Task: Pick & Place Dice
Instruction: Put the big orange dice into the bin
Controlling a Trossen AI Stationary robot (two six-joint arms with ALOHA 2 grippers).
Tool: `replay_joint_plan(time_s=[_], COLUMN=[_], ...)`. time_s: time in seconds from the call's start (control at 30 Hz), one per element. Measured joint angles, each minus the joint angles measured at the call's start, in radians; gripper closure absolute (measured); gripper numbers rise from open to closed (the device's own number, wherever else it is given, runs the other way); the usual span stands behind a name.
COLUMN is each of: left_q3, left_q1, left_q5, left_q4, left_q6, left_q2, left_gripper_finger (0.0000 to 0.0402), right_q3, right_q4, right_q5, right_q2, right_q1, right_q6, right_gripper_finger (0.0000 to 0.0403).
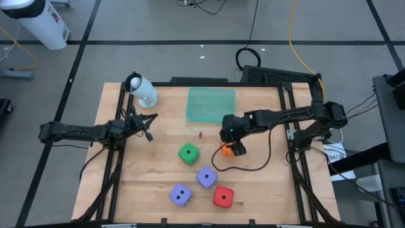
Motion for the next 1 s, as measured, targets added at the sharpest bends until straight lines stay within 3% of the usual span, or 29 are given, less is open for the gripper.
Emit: replay_joint_plan(time_s=[0.2, 0.33, 1.0], left_q3=[0.000, 0.000, 0.000], left_q1=[0.000, 0.000, 0.000], left_q5=[0.000, 0.000, 0.000], left_q4=[0.000, 0.000, 0.018], left_q6=[0.002, 0.002, 0.017], left_q2=[0.000, 0.000, 0.000], left_gripper_finger=[0.0376, 0.0376, 0.0376], right_q3=[0.000, 0.000, -0.025], right_q4=[-0.049, -0.090, -0.110], right_q5=[0.081, 0.070, 0.017], right_q2=[0.000, 0.000, 0.005], right_q1=[0.049, 0.044, -0.013], right_q6=[0.002, 0.121, 0.290], right_gripper_finger=[0.0029, 0.0007, 0.0003])
